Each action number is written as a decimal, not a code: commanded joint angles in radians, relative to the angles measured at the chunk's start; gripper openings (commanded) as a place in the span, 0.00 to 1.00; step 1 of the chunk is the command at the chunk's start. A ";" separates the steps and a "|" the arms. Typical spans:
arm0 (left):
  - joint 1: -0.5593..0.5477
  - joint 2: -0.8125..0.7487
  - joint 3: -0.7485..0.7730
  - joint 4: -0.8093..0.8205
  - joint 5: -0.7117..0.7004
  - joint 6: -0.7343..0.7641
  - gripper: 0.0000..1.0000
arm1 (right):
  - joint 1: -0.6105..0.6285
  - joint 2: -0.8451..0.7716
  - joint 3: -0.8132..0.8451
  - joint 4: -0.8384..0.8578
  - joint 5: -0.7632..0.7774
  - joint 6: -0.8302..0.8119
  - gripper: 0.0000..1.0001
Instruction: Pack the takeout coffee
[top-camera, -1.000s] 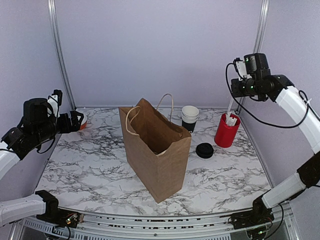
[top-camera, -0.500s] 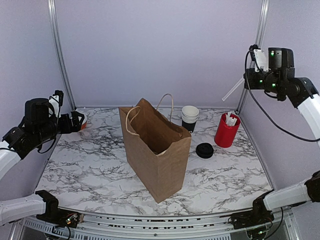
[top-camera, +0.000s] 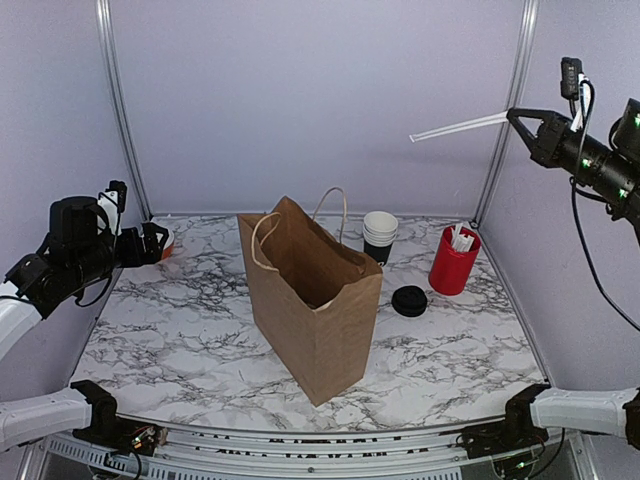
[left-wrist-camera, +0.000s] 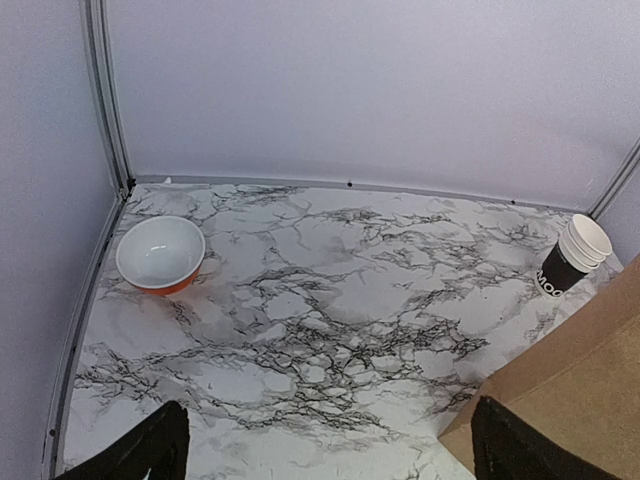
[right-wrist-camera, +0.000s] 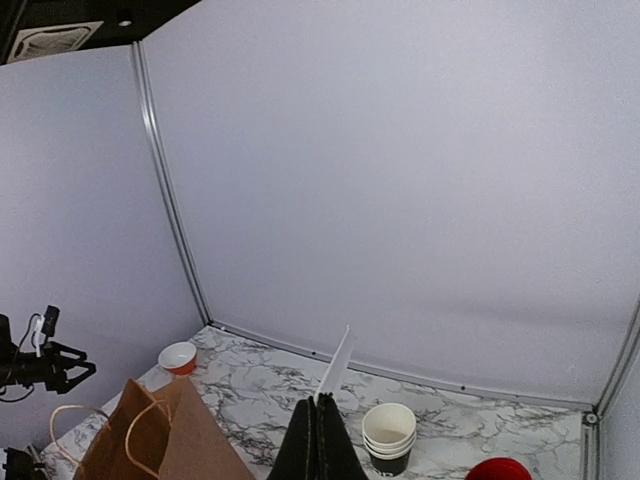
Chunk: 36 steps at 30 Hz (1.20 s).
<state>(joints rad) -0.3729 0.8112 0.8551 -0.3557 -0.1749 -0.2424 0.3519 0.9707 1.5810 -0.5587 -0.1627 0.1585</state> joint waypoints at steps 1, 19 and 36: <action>0.004 0.002 -0.009 0.028 0.003 0.006 0.99 | 0.009 -0.036 -0.040 0.146 -0.233 0.101 0.00; 0.005 0.005 -0.008 0.028 0.003 0.008 0.99 | 0.010 -0.003 -0.144 0.377 -0.583 0.298 0.00; 0.004 0.004 -0.010 0.027 -0.001 0.008 0.99 | 0.240 0.096 -0.052 0.210 -0.473 0.180 0.00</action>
<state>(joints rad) -0.3729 0.8165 0.8551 -0.3557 -0.1753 -0.2424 0.5201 1.0466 1.4597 -0.2775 -0.7246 0.4053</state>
